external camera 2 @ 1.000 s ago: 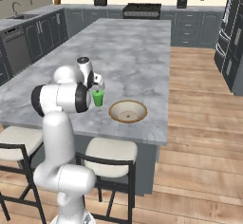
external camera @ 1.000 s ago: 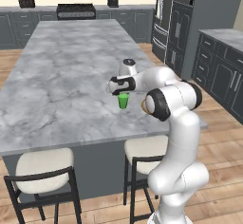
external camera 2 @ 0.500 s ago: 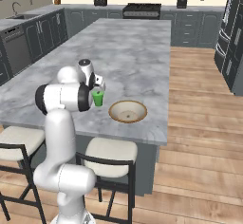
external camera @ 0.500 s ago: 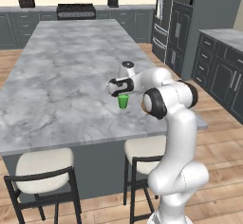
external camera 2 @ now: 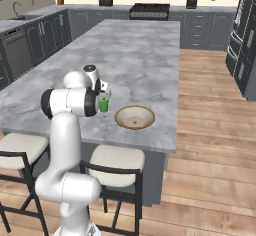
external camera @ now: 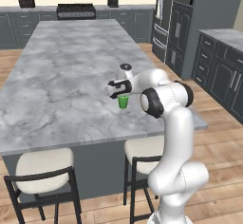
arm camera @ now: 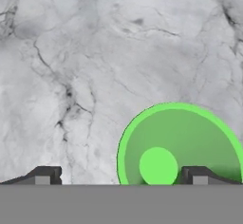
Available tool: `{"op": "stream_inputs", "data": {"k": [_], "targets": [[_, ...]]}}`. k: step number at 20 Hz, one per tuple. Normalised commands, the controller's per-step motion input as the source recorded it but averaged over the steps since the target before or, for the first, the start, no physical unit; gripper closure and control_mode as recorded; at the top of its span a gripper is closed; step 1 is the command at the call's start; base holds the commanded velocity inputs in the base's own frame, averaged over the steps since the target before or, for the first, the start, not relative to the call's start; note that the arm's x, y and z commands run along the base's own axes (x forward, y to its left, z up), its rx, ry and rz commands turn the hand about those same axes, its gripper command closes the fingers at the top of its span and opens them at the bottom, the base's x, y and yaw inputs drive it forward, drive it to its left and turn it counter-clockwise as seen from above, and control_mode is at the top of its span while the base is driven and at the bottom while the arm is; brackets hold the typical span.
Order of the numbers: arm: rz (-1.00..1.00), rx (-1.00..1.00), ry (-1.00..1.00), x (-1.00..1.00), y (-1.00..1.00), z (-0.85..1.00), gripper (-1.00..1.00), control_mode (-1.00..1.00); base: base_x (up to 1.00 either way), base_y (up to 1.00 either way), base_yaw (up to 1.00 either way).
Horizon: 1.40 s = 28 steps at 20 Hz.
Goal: Place the cup inside the bowl on the dining table and move the bowl to any counter.
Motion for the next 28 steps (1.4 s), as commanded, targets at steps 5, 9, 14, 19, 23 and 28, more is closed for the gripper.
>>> {"op": "stream_inputs", "data": {"k": [5,9,14,19,23,28], "targets": [[0.0,0.0,0.0,0.12,0.0,-0.15,-1.0,-1.0,0.0,0.0,0.0],[0.0,0.0,0.0,0.17,0.0,-0.24,-1.0,-1.0,0.0,0.0,0.0],[0.0,0.0,0.0,0.11,0.0,-0.17,-1.0,-1.0,0.0,0.0,0.0],[0.0,0.0,0.0,0.0,0.0,0.0,1.0,-1.0,0.0,0.0,0.0],[0.0,0.0,0.0,0.0,0.0,0.0,1.0,-1.0,0.0,0.0,0.0],[0.0,0.0,0.0,0.0,0.0,0.0,1.0,-1.0,0.0,0.0,0.0]]}}
